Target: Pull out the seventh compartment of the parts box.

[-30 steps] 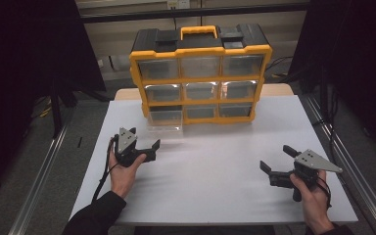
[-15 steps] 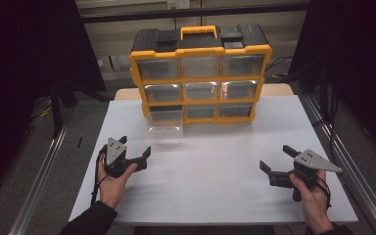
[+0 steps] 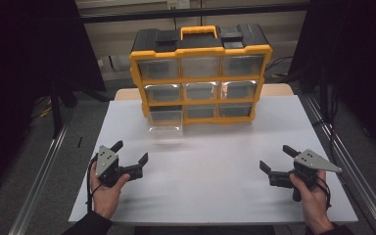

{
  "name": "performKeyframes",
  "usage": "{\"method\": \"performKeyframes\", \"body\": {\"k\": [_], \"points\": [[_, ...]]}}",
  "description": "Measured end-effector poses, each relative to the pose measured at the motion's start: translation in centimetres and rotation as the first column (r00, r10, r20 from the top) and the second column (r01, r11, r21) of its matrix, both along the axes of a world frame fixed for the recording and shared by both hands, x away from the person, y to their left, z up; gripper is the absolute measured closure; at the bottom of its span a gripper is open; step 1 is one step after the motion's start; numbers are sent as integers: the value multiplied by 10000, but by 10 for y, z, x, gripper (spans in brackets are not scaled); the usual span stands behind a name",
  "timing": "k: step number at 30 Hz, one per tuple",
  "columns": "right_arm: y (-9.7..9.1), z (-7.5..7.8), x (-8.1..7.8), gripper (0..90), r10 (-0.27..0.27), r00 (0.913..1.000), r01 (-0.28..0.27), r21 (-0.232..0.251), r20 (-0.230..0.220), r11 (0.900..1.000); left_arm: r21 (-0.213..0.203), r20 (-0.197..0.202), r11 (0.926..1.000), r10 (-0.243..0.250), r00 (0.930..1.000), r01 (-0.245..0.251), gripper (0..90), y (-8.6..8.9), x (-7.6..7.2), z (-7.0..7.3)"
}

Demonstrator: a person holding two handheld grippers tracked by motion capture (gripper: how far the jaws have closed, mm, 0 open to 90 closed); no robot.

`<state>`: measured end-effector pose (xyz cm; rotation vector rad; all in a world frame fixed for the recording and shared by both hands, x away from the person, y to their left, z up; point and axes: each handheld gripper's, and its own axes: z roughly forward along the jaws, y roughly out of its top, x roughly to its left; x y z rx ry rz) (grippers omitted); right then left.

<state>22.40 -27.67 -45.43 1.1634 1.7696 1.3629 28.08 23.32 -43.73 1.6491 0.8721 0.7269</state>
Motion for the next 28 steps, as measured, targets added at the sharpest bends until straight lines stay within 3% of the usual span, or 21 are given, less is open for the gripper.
{"method": "performKeyframes", "body": {"k": [2, 4, 6, 8, 10, 11, 16, 18, 20, 21, 24, 28], "points": [[0, 0, 0, 7, 21, 10000, -21, 0, 0, 10000, -191, -107, 9998, 34, 9999, -36, 35, 0, -3, -1], [0, 0, 0, 7, 6, 10000, -6, 7, -3, 10000, -93, -99, 10000, -16, 9999, 15, 34, 1, -4, 0], [0, 0, 0, 7, 16, 10000, -16, 13, -9, 10000, -354, -244, 9994, -50, 9997, 41, 33, 2, -6, -1], [0, 0, 0, 7, 24, 10000, -24, -1, -3, 10000, -249, -351, 9996, -126, 9993, 117, 35, 4, -7, -2], [0, 0, 0, 8, 0, 10000, 0, 6, -41, 10000, -489, -462, 9985, -268, 9986, 245, 33, 4, -8, -4], [0, 0, 0, 8, -12, 10000, 12, -1, 1, 10000, -124, -451, 9995, -297, 9985, 291, 33, 6, -10, -4], [0, 0, 0, 8, 12, 10000, -12, -1, -16, 10000, 51, -472, 9999, -132, 9988, 135, 29, 9, -15, -8], [0, 0, 0, 8, 8, 10000, -8, 2, -28, 10000, 366, -518, 9993, -29, 9987, 48, 21, 11, -17, -10], [0, 0, 0, 8, 12, 10000, -12, -2, -26, 10000, 69, -516, 10000, 43, 9987, -39, 21, 9, -15, -9], [-1, -1, 0, 8, 16, 10000, -16, -9, -30, 10000, 109, -478, 9998, -144, 9988, 150, 22, 11, -13, -8], [-1, -1, 1, 8, 40, 10000, -40, -50, -65, 10000, 415, -132, 9991, -106, 9999, 111, 22, 10, -11, -7], [-1, -1, 1, 8, 15, 9999, -15, -26, -124, 10000, 336, -232, 9992, -188, 9996, 196, 22, 9, -9, -8]]}}
